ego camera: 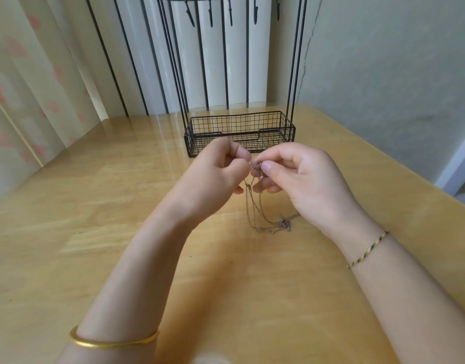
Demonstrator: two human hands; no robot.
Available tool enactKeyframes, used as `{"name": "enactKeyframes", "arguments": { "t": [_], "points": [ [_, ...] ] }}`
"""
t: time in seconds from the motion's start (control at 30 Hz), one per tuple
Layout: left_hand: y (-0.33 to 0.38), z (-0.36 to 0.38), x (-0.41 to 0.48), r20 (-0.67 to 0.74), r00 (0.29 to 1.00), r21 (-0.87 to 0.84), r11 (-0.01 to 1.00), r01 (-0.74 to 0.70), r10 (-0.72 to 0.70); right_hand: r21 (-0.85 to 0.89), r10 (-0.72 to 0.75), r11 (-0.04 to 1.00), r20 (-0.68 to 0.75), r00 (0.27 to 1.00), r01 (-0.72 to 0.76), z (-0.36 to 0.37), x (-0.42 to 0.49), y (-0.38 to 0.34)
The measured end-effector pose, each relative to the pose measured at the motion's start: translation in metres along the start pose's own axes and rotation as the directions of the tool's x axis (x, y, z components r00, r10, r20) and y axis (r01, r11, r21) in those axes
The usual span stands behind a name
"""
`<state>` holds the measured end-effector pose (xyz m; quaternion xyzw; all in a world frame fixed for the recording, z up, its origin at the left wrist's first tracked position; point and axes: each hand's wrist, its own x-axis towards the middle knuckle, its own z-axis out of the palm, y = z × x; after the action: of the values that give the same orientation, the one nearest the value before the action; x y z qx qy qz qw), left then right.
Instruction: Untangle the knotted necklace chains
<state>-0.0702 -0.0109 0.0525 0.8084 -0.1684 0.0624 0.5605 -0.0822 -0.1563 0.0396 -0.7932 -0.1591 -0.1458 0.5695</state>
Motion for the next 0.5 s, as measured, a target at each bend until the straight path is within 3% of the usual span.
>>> {"name": "enactKeyframes", "arguments": {
  "t": [0.13,0.23,0.37,0.5],
  "points": [
    [0.0001,-0.0040,-0.0006,-0.046,0.997,0.228,0.973,-0.044,0.056,0.024,0.019,1.000,-0.048,0.999,-0.018,-0.0038,0.0009,0.0009],
    [0.0017,-0.0044,-0.0005,-0.049,0.998,0.236,0.971,-0.033,0.046,0.087,0.050,0.995,-0.055,0.997,-0.045,-0.0065,0.0008,0.0008],
    [0.0026,-0.0014,0.0020,-0.054,0.997,-0.012,0.998,0.058,-0.059,0.157,0.099,0.983,-0.007,0.995,-0.097,-0.0052,-0.0003,-0.0016],
    [0.0044,-0.0014,0.0023,0.035,0.985,-0.281,0.944,0.174,-0.172,0.273,0.166,0.946,0.058,0.984,-0.176,-0.0051,0.0000,-0.0018]
  ]
}}
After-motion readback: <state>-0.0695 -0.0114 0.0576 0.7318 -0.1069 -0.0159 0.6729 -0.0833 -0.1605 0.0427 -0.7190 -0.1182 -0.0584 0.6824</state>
